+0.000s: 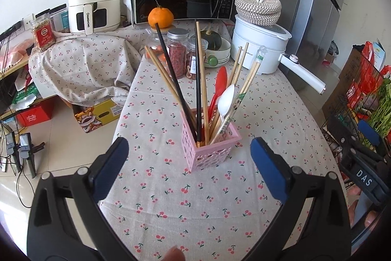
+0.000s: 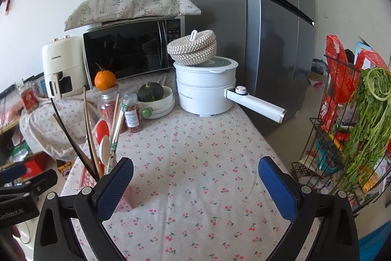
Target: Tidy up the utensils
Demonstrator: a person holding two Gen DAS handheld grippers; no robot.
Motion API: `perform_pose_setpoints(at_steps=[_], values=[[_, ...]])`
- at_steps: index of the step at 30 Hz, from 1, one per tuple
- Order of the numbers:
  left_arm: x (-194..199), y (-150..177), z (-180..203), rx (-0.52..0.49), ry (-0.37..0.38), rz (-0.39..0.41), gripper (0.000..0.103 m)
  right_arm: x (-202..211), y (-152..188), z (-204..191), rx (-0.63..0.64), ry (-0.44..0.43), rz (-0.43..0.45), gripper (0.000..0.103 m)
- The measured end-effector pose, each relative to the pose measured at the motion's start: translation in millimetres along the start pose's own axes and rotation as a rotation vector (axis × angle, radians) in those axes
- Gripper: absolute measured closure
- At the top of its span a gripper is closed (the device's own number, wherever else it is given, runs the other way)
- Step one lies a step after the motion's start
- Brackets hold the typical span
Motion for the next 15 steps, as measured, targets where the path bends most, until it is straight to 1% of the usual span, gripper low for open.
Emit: perform_pose_setpoints(at_steps=[2,5,7,10,15], values=[[2,1,1,0.002,-0.011,0.002,0.003,-1,1,1,0.010,0.002,-0.031,0.000],[6,0,2,-0.002,-0.031,0.013,0.003,4,-4,4,0.039,0.023,0.002,0.000],[8,-1,2,0.000,-0.047,0.019,0.003,7,-6,6,0.045,0.013,0.009,0.000],[12,-2,3,0.000,-0.066,0.029,0.003,8,-6,6,0.044,-0.006,-0.002,0.000],[21,-6,12,-0.020,-0.065,0.060,0.003,10,-3,3,0.084,-0.003,-0.023,0.000]])
Point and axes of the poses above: each gripper's, at about its wrist camera, not at the fingertips, and x roughly against the way its jaws point, z to its right, y to its underside, the point moved 8 cm from there along -x, roughly the way its jaws point, and after that the axes turned 10 degrees about -x, right-handed, at the moved point
